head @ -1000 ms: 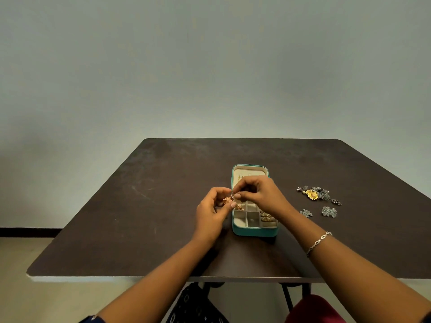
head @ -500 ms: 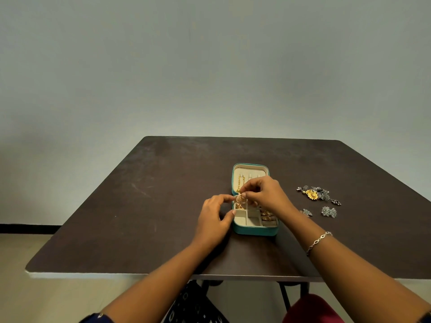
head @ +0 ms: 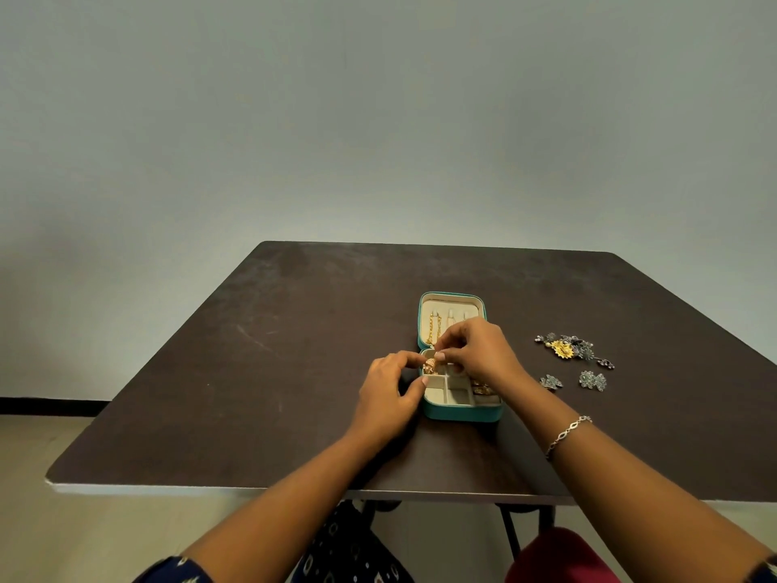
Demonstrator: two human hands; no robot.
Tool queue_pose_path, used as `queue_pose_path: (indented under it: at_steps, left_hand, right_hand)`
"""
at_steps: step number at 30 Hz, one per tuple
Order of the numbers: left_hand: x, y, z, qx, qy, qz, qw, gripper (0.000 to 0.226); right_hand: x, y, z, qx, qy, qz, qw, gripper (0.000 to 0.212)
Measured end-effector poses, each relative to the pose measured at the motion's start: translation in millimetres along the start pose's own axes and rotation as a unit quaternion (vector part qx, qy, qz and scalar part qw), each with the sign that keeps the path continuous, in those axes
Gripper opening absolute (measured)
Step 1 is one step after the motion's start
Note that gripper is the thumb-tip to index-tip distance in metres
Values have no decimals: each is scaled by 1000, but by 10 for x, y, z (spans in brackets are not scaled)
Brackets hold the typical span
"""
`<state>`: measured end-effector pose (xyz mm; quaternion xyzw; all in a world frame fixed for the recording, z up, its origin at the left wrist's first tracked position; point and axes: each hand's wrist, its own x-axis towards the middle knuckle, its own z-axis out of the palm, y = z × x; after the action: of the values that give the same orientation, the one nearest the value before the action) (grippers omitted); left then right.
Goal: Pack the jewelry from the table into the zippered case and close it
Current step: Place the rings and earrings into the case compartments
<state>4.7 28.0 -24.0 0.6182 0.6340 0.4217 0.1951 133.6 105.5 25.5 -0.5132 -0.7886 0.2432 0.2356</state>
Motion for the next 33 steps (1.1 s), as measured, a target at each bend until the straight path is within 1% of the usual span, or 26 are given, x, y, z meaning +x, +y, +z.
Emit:
queue_pose_path:
  at_steps: [5,11,14,17,19,22,28,33]
  left_hand:
    - [4,3,-3,1,-1,1,1000,24]
    - [3,-11,3,-5,-1,0,1000,25]
    - [0,-8,2,-8,-1,2,1000,24]
    - [3,-8,4,-9,1,3,1000,24]
    - [7,-9,2,-8,1,0,1000,24]
    - [7,-10,-1,-5,1,3,1000,23]
    - [5,-4,-1,-5,4,3,1000,23]
    - [6,-25,2,0,7,10,1000,23]
  right_hand:
    - [-13,10,44,-30,36,-2,999,7]
    - [-56,34,103,-33,70,-9,997,13]
    - [-86,55,95,-25,68,-17,997,11]
    - [-119,77,62,-39,33,-21,998,4]
    - [-150,85,44,-43,27,-25,998,15]
    - [-163,79,25,-44,58,-44,996,30]
    - [-122,102,25,-101,27,-56,993,36]
    - [-138,149,-2,-79,36,-86,993,35]
